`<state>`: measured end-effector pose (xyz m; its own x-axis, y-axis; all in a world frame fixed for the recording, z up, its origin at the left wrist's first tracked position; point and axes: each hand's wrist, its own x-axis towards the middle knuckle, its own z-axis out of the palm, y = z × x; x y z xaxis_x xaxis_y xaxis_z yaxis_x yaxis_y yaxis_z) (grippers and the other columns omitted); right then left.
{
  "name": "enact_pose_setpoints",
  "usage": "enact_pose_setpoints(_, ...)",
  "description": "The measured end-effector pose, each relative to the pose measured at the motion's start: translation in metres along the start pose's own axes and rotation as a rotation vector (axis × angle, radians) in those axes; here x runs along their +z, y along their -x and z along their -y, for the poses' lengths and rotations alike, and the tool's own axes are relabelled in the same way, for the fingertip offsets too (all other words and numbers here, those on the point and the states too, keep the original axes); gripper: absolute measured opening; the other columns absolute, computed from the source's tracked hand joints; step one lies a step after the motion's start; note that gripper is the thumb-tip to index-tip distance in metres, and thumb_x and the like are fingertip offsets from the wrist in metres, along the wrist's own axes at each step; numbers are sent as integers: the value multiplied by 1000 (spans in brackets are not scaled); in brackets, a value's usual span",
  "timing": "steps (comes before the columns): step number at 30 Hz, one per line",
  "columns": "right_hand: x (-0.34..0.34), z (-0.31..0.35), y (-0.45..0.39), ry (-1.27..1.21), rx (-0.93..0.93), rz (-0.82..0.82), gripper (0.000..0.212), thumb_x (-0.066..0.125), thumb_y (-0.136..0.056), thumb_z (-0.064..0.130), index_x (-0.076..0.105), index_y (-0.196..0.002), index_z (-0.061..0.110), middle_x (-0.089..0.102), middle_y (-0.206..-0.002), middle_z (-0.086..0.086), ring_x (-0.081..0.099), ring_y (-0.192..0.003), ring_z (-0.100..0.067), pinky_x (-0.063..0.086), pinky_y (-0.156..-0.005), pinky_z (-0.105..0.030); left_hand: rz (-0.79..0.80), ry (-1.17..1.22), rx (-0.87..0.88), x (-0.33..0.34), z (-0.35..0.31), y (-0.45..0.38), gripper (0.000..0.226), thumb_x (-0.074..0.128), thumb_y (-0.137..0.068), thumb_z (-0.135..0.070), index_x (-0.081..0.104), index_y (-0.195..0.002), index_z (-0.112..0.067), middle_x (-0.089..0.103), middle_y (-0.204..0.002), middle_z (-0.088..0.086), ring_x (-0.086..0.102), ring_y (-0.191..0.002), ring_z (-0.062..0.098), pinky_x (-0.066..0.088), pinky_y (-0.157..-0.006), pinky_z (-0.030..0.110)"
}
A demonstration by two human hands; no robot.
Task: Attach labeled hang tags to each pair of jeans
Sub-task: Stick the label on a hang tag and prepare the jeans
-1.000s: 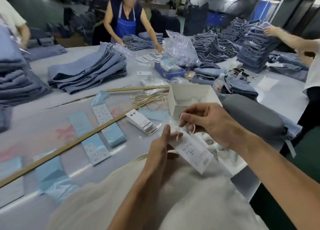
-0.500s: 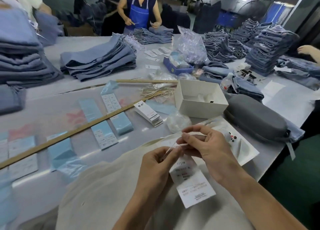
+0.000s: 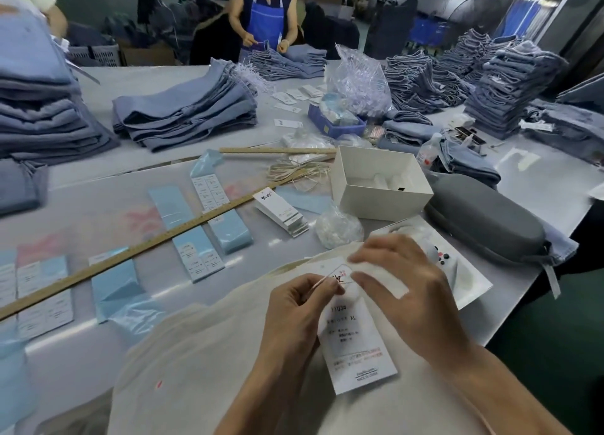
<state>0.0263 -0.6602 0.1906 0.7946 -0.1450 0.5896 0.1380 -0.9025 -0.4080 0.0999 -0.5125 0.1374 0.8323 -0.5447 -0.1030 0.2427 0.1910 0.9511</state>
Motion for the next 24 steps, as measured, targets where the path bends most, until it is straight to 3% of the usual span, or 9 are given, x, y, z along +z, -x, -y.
enact_pose_setpoints(3,5,1,2,57,-106,147,12,69,-93,21,76,-101,17,62,-103,7,60,-100,-14,48,-88,-27,16,-9,25,-2,2,0,34,71,-82,-47,79,-86,-15,76,-86,7,69,-81,19,50,-78,40)
enact_pose_setpoints(7,8,1,3,4,-6,258,7,73,-90,14,74,-96,17,65,-97,8,62,-94,-12,52,-83,-35,20,7,32,-4,2,3,37,74,-80,-51,80,-87,-15,76,-87,10,70,-82,22,51,-78,43)
enact_pose_setpoints(12,2,-4,-2,-151,100,303,11,72,-90,12,69,-92,23,68,-90,11,66,-89,-12,54,-79,-31,7,7,-4,-3,-1,6,43,68,-87,-55,80,-89,-14,78,-89,10,72,-85,27,52,-77,38)
enact_pose_setpoints(14,-7,-5,-9,-391,305,237,10,70,-92,14,69,-90,24,74,-92,3,69,-91,-14,55,-83,-28,-24,44,-29,-3,-1,6,38,72,-89,-51,80,-89,-14,78,-92,9,71,-85,25,55,-78,39)
enact_pose_setpoints(17,-27,-7,-25,-926,602,-71,4,68,-88,21,71,-87,22,76,-91,-8,71,-86,-19,58,-80,-28,-32,5,0,-4,1,7,9,76,-90,-20,80,-97,-23,78,-98,3,72,-88,24,59,-74,35)
enact_pose_setpoints(19,-45,-11,-39,-1143,682,-285,6,63,-87,18,68,-87,22,73,-83,-5,69,-79,-17,60,-77,-32,-22,-3,18,-4,0,8,32,77,-88,-9,75,-109,-33,77,-102,3,73,-88,22,59,-72,30)
enact_pose_setpoints(22,-66,-13,-56,-1171,632,-346,12,59,-95,12,64,-90,22,62,-75,2,59,-69,-10,58,-68,-29,-13,102,-24,-5,-1,9,57,76,-89,-6,56,-126,-44,77,-96,14,75,-82,25,61,-68,33)
enact_pose_setpoints(24,-70,-5,-59,-998,584,-292,16,60,-97,9,66,-89,22,58,-70,3,51,-60,-8,49,-52,-21,-65,97,-32,-2,-3,10,43,71,-94,-10,55,-121,-40,78,-93,12,76,-83,27,61,-67,35)
